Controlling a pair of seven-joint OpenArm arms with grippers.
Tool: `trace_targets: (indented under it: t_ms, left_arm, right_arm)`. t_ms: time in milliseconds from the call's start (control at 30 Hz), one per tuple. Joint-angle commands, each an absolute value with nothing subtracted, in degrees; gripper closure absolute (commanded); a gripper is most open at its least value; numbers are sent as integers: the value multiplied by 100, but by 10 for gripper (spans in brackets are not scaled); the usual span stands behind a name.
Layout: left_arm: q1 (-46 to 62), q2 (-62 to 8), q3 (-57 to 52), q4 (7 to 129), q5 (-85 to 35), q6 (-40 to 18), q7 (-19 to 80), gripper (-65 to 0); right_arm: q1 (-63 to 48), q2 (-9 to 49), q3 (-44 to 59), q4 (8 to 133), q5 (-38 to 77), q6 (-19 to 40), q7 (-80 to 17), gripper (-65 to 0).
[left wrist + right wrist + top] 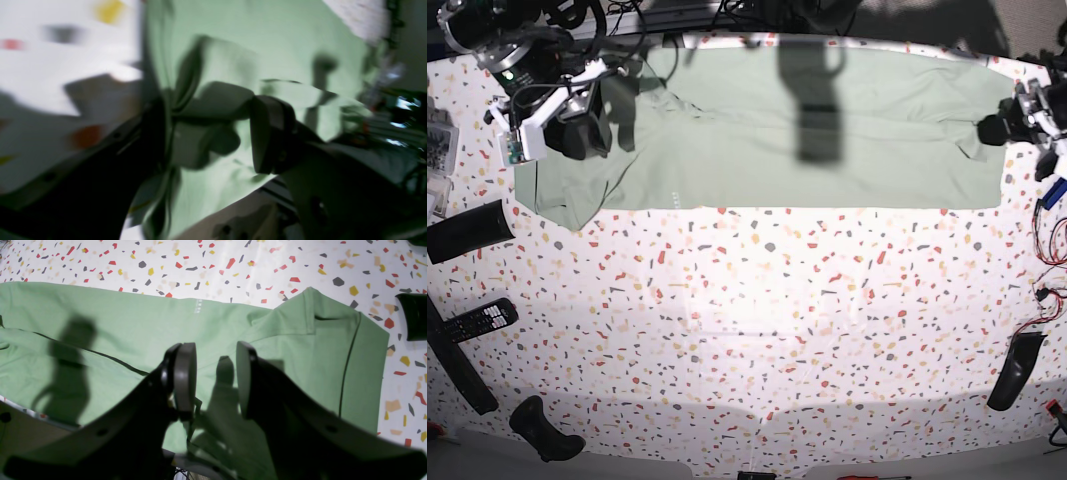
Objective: Fold the T-shirt properly
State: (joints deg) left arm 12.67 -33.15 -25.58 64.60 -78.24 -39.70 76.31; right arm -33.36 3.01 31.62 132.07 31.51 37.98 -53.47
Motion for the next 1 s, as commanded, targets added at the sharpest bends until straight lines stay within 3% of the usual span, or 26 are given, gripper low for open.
trace_targets:
  t_ms: [0, 500, 767, 867, 967]
  left_arm:
    - [1236, -3452, -2598, 6506, -7863, -4000, 7671, -333]
    - [1236, -3413, -2600, 6506, -7915, -4000, 7526, -320]
    - [1236, -3415, -2600, 6506, -7913, -4000, 7321, -171]
    - [1236, -3415, -2600, 6506, -7913, -4000, 7216, -5]
    - [1234, -3415, -2600, 6508, -7913, -4000, 7039, 0]
  right_arm:
    - [-3350, 336, 3181, 13321, 3214, 3859, -5210, -199]
    - [-3350, 333, 3181, 13321, 3216, 3857, -5212, -199]
    - [-3350, 333, 3181, 13321, 3216, 3857, -5216, -199]
    - [-3347, 333, 3181, 13321, 3216, 3857, -5216, -199]
    - [-3347, 333, 3181, 13321, 3216, 3857, -5216, -199]
